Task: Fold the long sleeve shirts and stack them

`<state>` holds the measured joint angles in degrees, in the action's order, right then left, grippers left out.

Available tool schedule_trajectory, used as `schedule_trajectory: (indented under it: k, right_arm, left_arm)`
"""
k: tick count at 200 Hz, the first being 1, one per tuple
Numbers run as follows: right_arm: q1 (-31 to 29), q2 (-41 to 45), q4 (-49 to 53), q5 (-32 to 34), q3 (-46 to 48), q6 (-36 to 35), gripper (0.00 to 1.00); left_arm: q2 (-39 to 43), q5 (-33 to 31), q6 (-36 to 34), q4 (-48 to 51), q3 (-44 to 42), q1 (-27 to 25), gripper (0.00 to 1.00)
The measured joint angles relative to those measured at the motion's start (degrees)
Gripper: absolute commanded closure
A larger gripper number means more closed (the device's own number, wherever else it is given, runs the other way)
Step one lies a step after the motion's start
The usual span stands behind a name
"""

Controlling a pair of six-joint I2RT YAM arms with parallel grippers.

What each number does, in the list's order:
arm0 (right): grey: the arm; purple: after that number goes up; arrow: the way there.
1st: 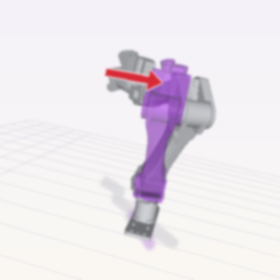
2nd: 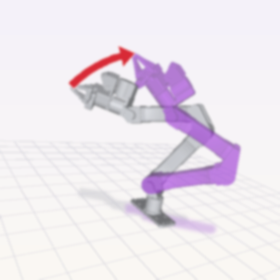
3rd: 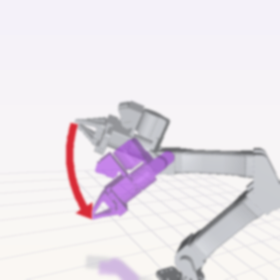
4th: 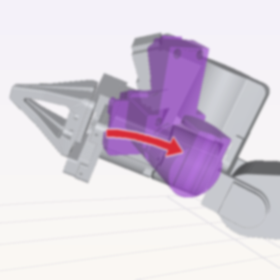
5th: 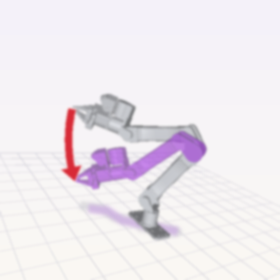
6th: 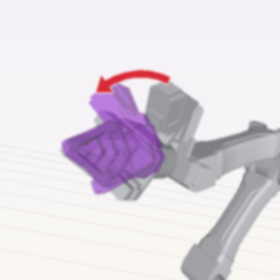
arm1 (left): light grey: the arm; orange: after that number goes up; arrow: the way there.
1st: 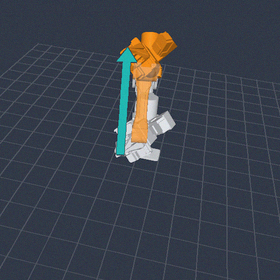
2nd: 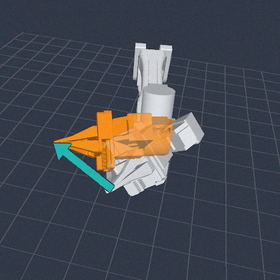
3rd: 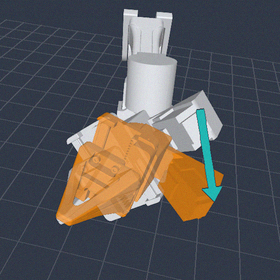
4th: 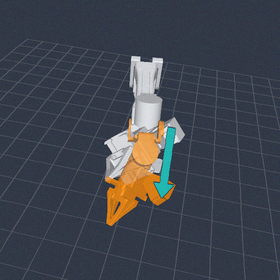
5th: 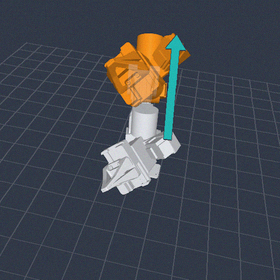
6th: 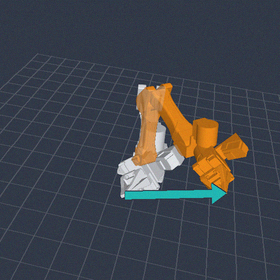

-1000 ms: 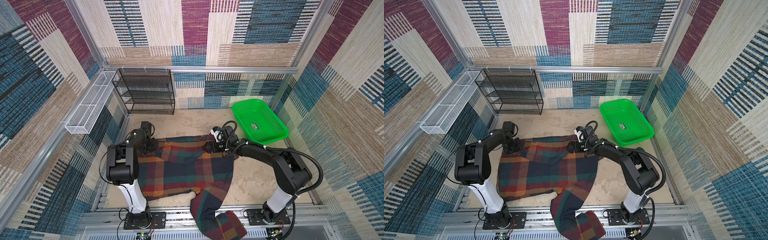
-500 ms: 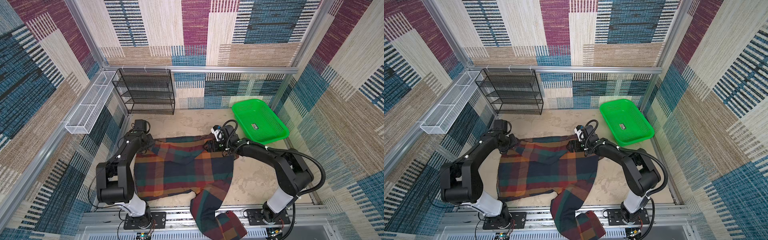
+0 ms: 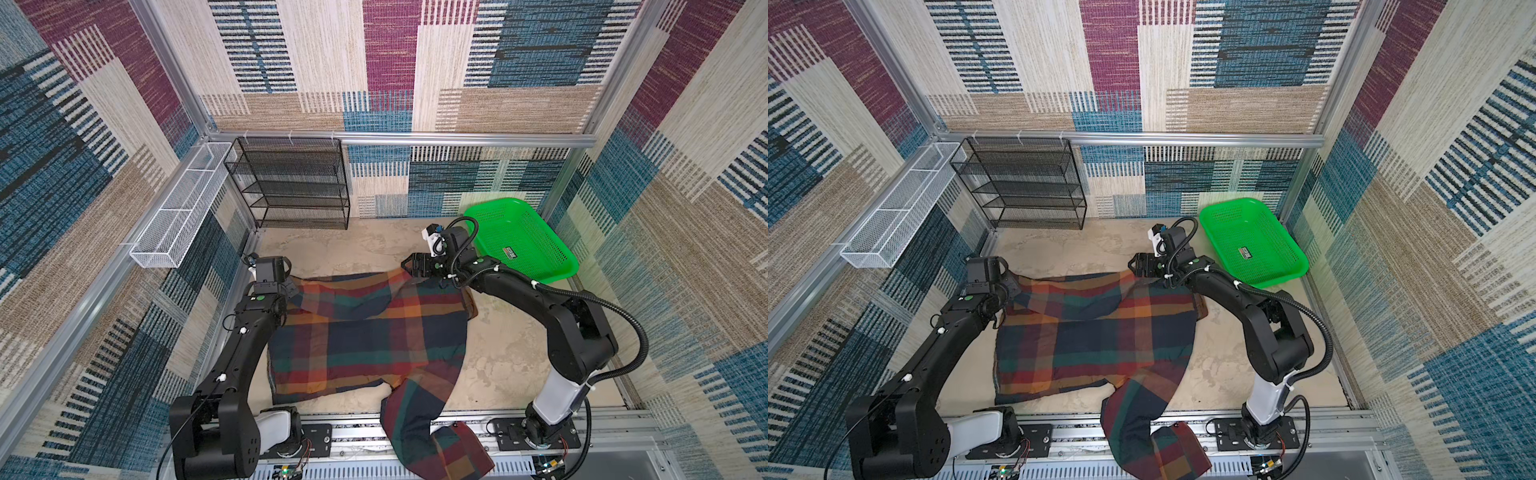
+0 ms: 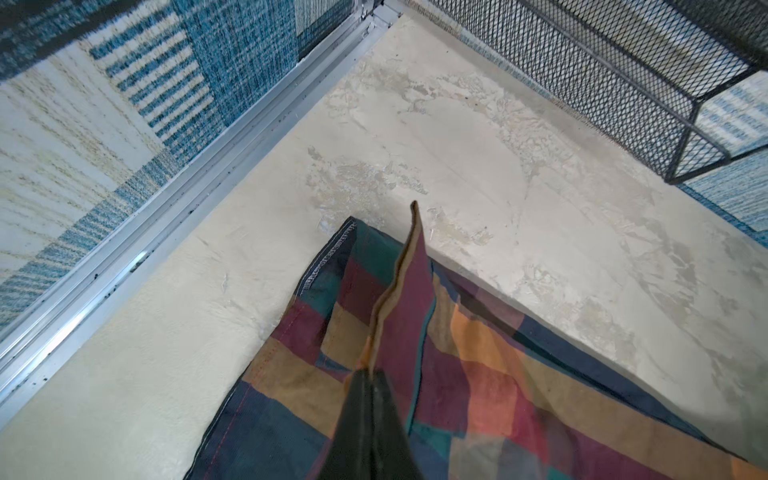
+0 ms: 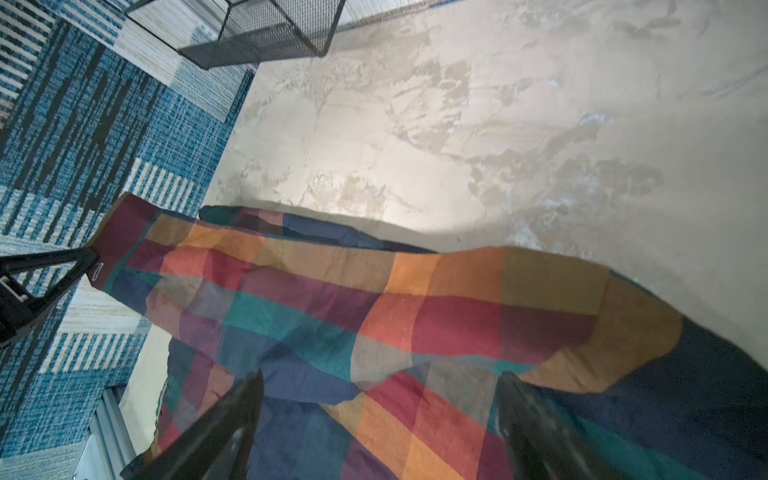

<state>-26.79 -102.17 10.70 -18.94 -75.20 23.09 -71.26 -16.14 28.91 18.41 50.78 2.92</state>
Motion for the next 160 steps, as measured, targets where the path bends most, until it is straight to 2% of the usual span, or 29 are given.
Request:
schedule_trajectory:
  k: [37,82,106,122,141,160]
  right_arm:
    - [1.3,-5.8,1.2,-0.8,-3.6,0.4,0.13]
    - [1.2,-10.5,1.6,-3.0,-1.7,1.4,0.16]
    - [1.2,-10.6,0.7,-2.9,2.1,2.4,0.24]
    - [1.2,-9.9,0.7,-2.8,5.6,2.8,0.35]
    - [1.2,-7.4,0.5,-2.4,7.9,3.5,0.43]
    - [1.1,-3.8,0.4,-2.0,8.4,3.9,0.44]
  left_arm:
    - [-3.7,-1.7,0.0,-0.3,0.1,1.2,1.0]
    - [-6.4,-2.5,0.0,-0.2,0.4,2.1,1.0]
    - [-7.3,-1.7,0.7,0.0,0.1,2.2,1.0]
    - [-7.3,-1.4,1.9,0.4,-0.9,2.2,1.0]
    - [-6.4,-0.9,3.2,1.2,-1.7,2.1,1.0]
    - [-5.3,-0.1,4.2,1.1,-2.4,2.1,1.0]
